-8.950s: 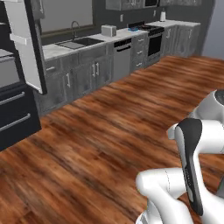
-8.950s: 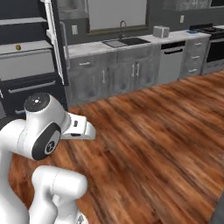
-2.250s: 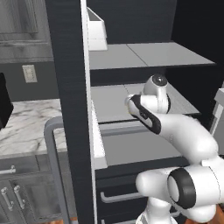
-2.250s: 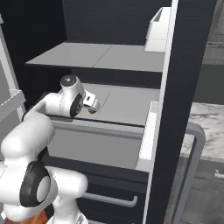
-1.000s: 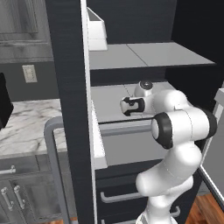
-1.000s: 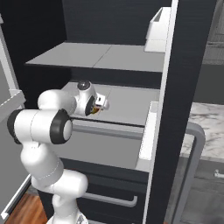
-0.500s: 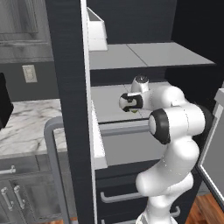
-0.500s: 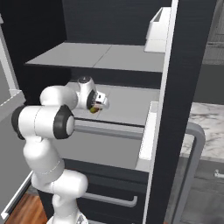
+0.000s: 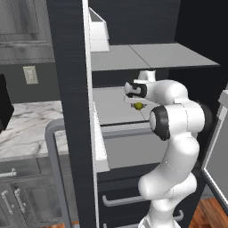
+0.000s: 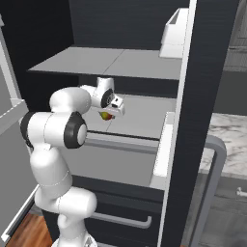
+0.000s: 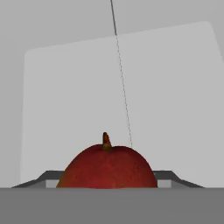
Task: Place the cold items (peach and mango) from the fridge in one tupperware on the dining counter. Place the warm items (hot dog and kebab skewer) in the stove area in another tupperware.
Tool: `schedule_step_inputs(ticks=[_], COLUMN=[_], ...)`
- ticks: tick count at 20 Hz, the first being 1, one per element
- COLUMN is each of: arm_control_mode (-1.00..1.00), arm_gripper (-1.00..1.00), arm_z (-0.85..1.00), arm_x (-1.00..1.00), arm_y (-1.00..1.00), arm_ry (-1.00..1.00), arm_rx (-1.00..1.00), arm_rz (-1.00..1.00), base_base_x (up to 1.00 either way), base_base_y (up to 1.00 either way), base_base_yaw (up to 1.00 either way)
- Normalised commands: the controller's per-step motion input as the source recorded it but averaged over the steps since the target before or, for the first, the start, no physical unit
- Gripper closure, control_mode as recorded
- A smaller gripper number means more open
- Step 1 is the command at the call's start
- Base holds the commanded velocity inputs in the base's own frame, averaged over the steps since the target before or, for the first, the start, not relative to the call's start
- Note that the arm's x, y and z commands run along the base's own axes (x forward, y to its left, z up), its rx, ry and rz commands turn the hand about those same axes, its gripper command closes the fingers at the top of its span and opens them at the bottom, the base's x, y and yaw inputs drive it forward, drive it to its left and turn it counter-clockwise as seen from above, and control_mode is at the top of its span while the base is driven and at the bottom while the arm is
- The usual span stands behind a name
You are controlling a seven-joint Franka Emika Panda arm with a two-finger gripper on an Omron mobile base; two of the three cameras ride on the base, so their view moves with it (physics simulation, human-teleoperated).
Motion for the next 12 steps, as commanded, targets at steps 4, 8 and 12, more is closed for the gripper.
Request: schedule_step_inputs(ticks=[4, 8, 12], arm_control_mode=[-1.0, -1.0, -1.0], arm_gripper=[1.0, 1.0, 1.0], arm_z=[-0.02, 0.0, 0.54], arm_x=[-0.85, -0.79, -0.95], arm_y=[-0.66, -0.55, -0.41], arm_ry=[-0.68, -0.67, -0.44], arm_rx=[0.5, 0.49, 0.34], arm_rz=[-0.1, -0.06, 0.0], base_base_x=[0.0, 0.0, 0.0], base_base_y=[0.0, 0.0, 0.0], base_base_yaw=[0.0, 0.0, 0.0])
